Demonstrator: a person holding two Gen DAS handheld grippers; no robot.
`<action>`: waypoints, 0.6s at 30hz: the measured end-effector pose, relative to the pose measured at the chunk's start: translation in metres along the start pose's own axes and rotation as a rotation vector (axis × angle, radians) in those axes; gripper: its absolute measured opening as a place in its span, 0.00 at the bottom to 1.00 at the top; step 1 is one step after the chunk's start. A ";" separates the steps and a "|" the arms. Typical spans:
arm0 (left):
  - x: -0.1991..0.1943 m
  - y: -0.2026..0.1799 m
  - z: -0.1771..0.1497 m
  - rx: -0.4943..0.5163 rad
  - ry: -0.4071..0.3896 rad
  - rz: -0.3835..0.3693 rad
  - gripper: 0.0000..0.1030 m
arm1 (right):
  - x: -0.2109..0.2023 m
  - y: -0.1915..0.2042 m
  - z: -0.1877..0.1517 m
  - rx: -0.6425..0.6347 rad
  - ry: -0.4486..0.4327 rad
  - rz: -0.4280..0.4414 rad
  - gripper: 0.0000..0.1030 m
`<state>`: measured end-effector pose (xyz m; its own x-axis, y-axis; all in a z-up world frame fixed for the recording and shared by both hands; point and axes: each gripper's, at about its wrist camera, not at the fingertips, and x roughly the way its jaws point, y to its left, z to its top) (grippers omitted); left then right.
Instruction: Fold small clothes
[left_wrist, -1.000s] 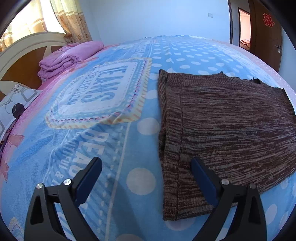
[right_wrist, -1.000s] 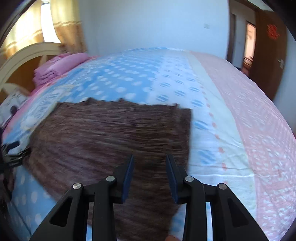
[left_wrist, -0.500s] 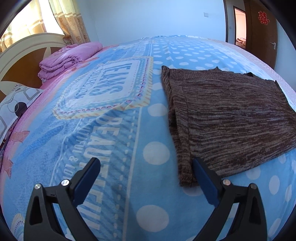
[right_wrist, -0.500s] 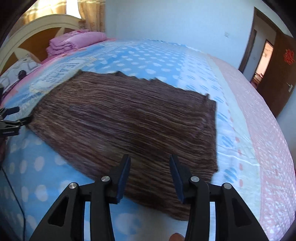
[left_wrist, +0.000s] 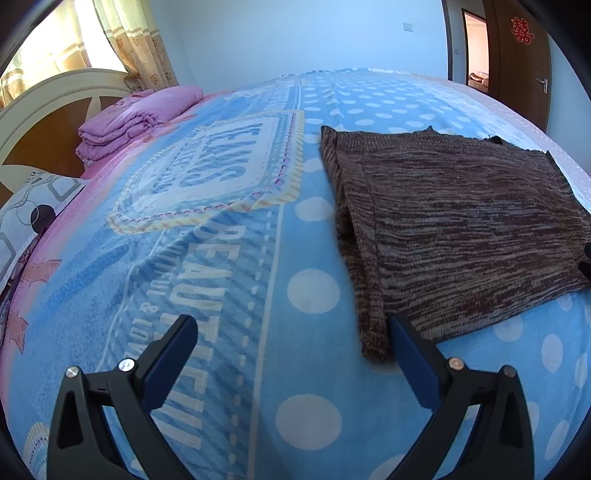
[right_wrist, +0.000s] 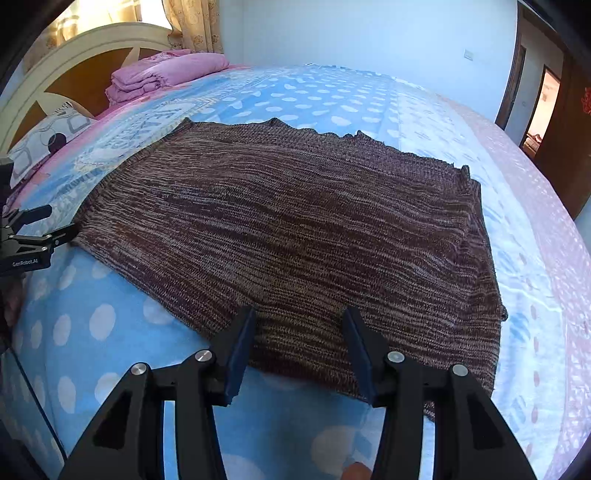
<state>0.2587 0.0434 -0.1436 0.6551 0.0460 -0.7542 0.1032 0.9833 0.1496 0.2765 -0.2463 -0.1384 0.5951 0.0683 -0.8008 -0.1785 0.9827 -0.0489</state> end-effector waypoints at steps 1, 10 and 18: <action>0.000 0.001 -0.001 -0.002 0.003 -0.004 1.00 | 0.001 -0.001 0.000 0.010 0.000 0.011 0.51; -0.011 0.009 -0.008 -0.012 -0.006 -0.034 1.00 | -0.022 0.043 -0.007 -0.085 -0.051 -0.094 0.52; -0.011 0.038 -0.004 -0.018 -0.014 0.013 1.00 | -0.021 0.103 -0.004 -0.260 -0.095 -0.060 0.53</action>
<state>0.2526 0.0807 -0.1326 0.6665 0.0564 -0.7434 0.0810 0.9858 0.1474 0.2424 -0.1474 -0.1289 0.6795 0.0389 -0.7326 -0.3281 0.9093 -0.2561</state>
